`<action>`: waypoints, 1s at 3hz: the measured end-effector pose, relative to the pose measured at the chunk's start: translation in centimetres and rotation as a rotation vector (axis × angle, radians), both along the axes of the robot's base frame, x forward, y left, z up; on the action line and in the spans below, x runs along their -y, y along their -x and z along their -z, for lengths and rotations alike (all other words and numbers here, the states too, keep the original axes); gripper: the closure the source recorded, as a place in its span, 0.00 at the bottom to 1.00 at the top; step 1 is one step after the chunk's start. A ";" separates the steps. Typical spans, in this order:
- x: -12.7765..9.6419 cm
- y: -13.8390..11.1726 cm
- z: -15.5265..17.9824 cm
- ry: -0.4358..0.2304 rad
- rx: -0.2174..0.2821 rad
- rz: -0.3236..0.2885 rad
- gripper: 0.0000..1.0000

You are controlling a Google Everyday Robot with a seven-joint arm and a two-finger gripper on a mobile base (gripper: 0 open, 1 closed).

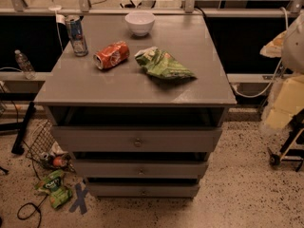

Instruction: Open middle drawer

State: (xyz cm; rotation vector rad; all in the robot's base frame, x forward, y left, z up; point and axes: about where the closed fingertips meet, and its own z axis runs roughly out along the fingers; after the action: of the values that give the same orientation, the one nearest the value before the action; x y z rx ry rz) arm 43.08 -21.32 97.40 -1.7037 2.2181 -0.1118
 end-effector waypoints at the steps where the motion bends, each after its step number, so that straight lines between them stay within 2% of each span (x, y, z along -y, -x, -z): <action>1: -0.9 1.5 4.7 -0.064 -0.045 -0.027 0.00; 2: -2.8 3.0 12.0 -0.208 -0.104 -0.040 0.00; 3: -2.8 3.0 12.0 -0.208 -0.104 -0.040 0.00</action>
Offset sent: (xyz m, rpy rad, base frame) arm -0.0392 0.0427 -0.1889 0.3549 0.1666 0.0540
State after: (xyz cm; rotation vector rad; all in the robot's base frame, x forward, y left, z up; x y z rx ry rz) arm 40.06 -18.54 85.43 -1.6724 2.1797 0.2149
